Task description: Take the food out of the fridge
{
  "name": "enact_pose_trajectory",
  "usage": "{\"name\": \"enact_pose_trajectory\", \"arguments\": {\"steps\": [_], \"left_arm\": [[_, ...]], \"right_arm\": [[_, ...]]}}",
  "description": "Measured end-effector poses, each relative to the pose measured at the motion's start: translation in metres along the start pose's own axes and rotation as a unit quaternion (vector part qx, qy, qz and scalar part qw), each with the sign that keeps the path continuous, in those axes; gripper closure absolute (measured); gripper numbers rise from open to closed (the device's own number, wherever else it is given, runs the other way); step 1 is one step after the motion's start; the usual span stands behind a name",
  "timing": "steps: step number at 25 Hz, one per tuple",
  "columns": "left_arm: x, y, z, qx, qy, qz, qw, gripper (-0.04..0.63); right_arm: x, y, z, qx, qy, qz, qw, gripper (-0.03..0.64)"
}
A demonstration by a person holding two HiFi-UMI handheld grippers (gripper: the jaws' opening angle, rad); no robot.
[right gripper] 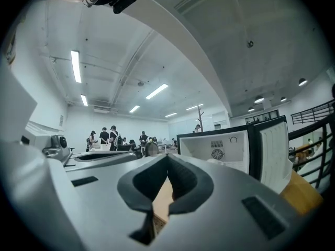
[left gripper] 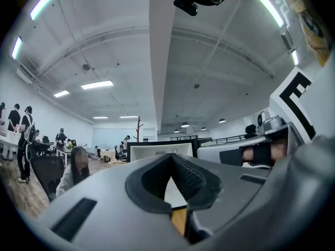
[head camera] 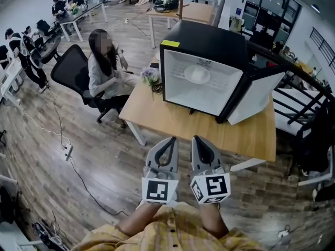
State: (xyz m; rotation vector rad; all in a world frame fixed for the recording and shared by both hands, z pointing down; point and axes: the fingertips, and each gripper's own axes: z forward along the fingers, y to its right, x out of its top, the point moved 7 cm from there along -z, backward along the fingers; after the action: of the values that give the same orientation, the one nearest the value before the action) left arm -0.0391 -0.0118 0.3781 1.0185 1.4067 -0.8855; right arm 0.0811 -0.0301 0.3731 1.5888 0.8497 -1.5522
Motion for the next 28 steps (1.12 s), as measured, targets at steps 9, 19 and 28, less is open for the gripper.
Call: {"name": "enact_pose_trajectory", "arguments": {"steps": [9,19,28], "left_arm": [[-0.014,-0.014,0.044,-0.009,-0.012,-0.005,0.9999,0.588],[-0.016,-0.040,0.115,-0.037,-0.001,-0.008,0.9993,0.588],[-0.027,-0.064,0.162,-0.055,0.002,-0.003,0.9985,0.588]], "right_arm": [[-0.005,0.020,0.037,-0.004,-0.012,-0.004,1.000,0.615],[0.004,0.058,0.094,-0.053,0.005,-0.006,0.999,0.615],[-0.016,0.079,0.144,-0.071,-0.014,0.018,0.997,0.615]]}}
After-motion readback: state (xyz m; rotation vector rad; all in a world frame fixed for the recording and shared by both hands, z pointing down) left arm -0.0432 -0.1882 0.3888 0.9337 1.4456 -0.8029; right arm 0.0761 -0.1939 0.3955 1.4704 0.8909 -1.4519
